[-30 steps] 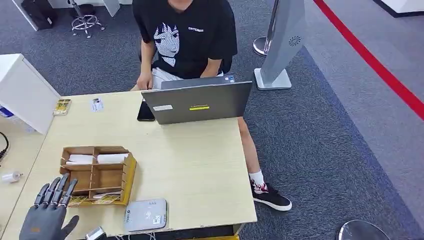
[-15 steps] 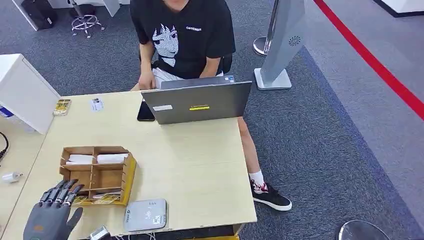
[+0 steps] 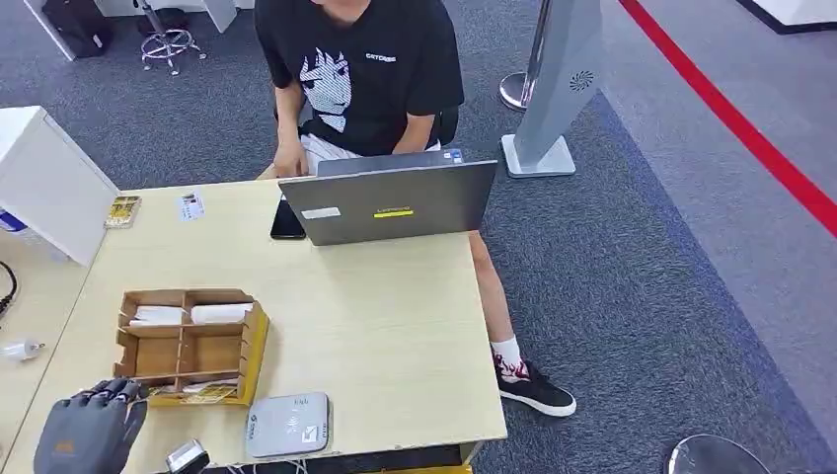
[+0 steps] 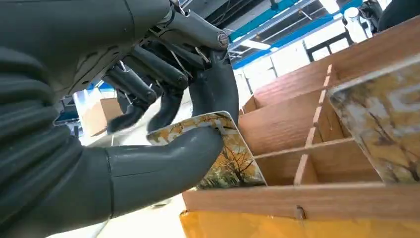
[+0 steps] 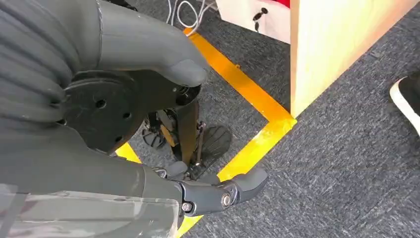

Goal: Pass the card to the sensor for recognition and then transmit it.

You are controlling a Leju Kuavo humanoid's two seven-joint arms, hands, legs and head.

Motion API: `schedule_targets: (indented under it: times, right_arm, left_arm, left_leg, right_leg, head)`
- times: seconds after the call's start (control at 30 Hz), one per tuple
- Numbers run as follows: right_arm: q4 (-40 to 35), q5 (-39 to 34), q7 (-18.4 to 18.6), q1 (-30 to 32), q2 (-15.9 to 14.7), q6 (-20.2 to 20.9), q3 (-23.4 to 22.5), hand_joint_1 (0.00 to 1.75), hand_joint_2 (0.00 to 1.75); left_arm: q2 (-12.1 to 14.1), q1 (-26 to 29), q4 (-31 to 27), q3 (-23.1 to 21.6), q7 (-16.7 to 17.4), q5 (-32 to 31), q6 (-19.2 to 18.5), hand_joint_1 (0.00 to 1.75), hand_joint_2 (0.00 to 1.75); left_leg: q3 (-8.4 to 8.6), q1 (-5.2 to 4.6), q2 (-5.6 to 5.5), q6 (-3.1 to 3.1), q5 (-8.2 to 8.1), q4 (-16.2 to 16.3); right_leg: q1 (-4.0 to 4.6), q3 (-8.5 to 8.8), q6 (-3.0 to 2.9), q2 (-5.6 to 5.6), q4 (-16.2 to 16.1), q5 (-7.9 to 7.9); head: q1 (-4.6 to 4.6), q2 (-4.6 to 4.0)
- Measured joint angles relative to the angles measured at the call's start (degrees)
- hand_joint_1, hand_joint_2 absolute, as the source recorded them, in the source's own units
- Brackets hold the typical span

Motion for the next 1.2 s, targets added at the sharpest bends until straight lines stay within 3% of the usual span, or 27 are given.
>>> schedule_targets:
  times: [0.3, 0.53, 0.77, 0.9, 1.07, 1.2]
  right_arm:
    - [-0.52, 0.48, 0.17, 0.21, 0.00, 0.02, -0.02, 0.00, 1.75]
    - [-0.55, 0.66, 0.33, 0.21, 0.00, 0.22, -0.02, 0.00, 1.75]
    - [-0.52, 1.09, 0.17, 0.17, 0.00, -0.44, -0.02, 0.00, 1.75]
    - [0.13, 2.43, -0.59, -0.02, -0.02, -1.75, 0.00, 0.00, 1.75]
    - [1.62, 3.76, -1.16, -0.96, -0.28, -2.34, 0.78, 0.00, 1.75]
    - [2.43, 4.11, -1.20, -1.16, -0.39, -2.23, 1.18, 0.00, 1.75]
  left_arm:
    - [-0.17, 0.28, -1.18, 2.16, -0.59, -1.09, 1.88, 1.75, 1.75]
    - [-0.26, -0.19, -4.16, 4.07, -1.79, -3.74, 7.96, 1.75, 1.75]
    - [1.16, -4.95, -9.03, 5.79, -2.71, -5.07, 8.98, 1.75, 1.75]
    - [4.54, -12.32, -7.92, 5.97, -2.71, -5.29, 7.42, 1.75, 1.75]
    - [7.15, -28.82, 3.73, 4.83, -2.93, -7.45, 2.82, 1.75, 1.75]
    - [7.43, -35.99, 10.78, 3.21, -2.80, -9.47, 2.30, 1.75, 1.75]
  left_leg:
    - [-0.01, 0.00, -0.02, 0.00, 0.00, 0.00]
    - [0.00, 0.00, -0.02, 0.00, 0.00, 0.00]
    - [0.02, 0.01, -0.05, -0.01, 0.01, 0.00]
    - [0.00, 0.06, -0.20, -0.11, 0.12, 0.01]
    - [-0.04, 0.08, -0.42, -0.15, 0.36, 0.01]
    - [-0.03, 0.07, -0.30, -0.16, 0.36, 0.01]
  right_leg:
    - [0.00, 0.00, 0.00, 0.00, 0.00, 0.00]
    - [0.00, 0.00, 0.00, 0.00, 0.00, 0.00]
    - [0.00, 0.01, -0.01, -0.02, 0.01, 0.01]
    - [0.05, 0.00, -0.04, -0.15, 0.01, 0.03]
    - [0.06, 0.03, -0.03, -0.32, 0.05, 0.14]
    - [0.06, -0.01, -0.13, -0.21, 0.05, 0.23]
  head:
    - [0.00, 0.00]
    - [0.02, 0.00]
    - [0.00, 0.00]
    - [0.00, 0.00]
    - [0.02, 0.00]
    - [0.00, 0.00]
